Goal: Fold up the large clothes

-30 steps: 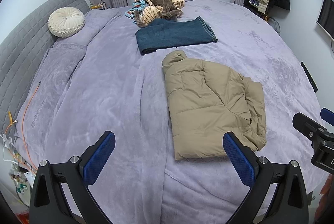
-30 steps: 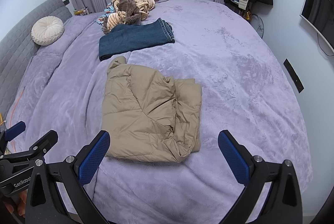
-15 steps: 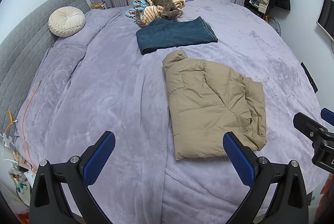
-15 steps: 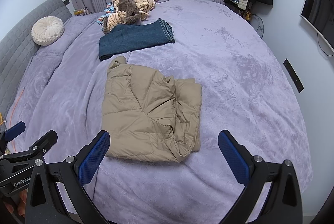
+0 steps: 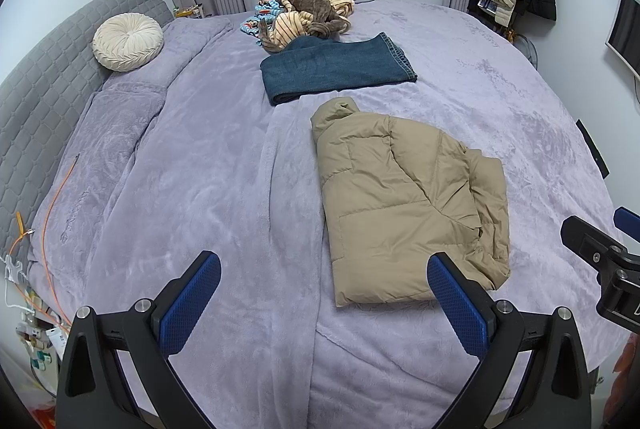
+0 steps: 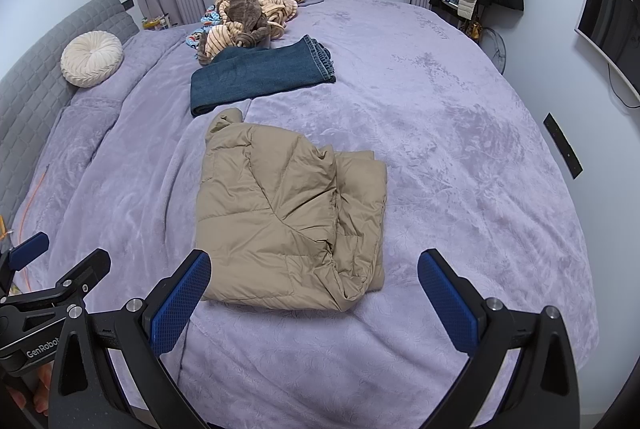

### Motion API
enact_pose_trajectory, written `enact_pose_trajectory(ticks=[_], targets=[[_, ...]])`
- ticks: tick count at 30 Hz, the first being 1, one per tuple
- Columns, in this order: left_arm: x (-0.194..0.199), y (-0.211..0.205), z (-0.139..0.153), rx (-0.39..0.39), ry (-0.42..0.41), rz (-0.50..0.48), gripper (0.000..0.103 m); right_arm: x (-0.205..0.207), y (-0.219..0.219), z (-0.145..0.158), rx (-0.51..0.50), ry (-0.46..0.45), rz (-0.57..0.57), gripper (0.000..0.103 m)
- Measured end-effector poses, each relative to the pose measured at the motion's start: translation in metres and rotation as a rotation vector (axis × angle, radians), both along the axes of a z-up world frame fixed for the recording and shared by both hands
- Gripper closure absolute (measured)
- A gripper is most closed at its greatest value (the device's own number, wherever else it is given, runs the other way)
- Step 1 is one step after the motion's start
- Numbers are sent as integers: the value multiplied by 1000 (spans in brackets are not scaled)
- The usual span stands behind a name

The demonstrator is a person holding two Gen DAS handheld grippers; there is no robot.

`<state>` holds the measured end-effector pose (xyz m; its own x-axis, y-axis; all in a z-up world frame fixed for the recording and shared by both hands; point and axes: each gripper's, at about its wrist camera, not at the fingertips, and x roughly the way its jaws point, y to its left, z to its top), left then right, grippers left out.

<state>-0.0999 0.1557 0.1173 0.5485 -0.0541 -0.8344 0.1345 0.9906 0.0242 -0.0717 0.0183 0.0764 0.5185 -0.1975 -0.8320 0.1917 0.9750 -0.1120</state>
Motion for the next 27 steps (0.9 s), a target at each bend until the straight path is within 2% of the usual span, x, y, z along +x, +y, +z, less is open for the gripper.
enact_pose_trajectory(ticks=[27], targets=[[0, 1, 0, -4, 0, 0, 0, -1, 3, 0, 0, -1, -3, 0]])
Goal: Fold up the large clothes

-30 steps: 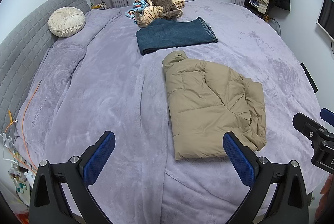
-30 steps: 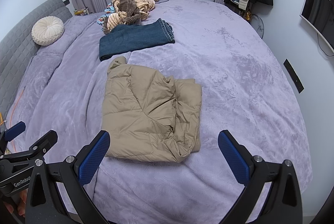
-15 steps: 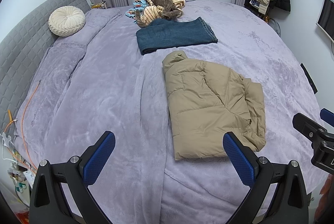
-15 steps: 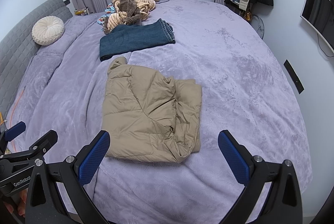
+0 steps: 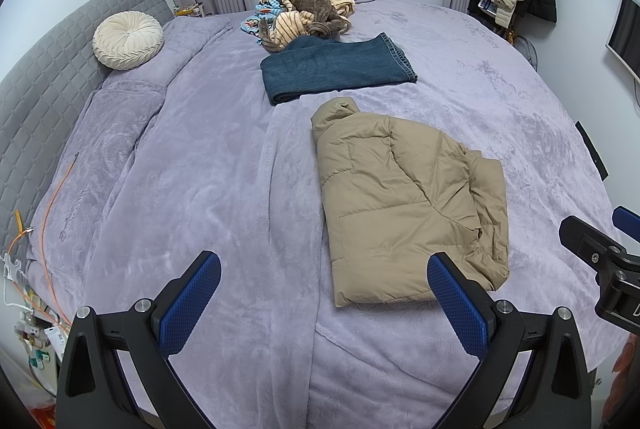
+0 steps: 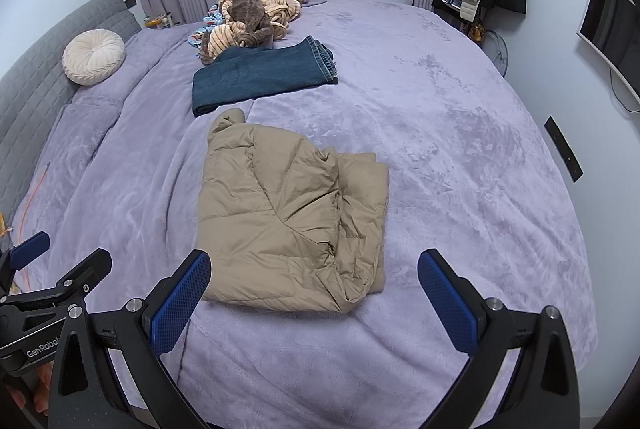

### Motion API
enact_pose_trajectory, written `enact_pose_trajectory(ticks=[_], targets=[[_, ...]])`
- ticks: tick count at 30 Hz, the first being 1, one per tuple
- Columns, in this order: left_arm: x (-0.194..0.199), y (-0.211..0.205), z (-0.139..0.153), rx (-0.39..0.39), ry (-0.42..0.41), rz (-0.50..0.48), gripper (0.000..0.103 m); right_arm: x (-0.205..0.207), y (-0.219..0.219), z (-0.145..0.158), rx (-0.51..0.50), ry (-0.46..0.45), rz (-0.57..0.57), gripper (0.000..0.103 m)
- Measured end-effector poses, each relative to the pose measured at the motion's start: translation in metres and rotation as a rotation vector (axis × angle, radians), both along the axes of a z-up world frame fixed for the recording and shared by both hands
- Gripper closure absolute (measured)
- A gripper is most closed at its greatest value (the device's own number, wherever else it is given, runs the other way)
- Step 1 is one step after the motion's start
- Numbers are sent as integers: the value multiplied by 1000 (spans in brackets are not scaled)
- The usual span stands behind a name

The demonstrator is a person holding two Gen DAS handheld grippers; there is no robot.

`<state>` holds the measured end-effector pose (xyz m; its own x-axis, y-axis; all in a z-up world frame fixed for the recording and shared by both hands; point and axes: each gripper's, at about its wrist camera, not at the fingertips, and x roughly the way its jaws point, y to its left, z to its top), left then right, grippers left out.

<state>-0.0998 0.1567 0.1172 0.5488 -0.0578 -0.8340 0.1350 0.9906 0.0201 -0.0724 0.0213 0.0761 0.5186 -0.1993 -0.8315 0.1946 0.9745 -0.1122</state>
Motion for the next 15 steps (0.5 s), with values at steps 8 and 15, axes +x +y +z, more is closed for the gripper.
enact_pose_trajectory(ticks=[8, 15], targets=[[-1, 0, 0, -1, -2, 2, 0, 0, 1, -1, -1, 0, -1, 0], [-1, 0, 0, -1, -1, 0, 0, -1, 2, -1, -1, -1, -3, 0]])
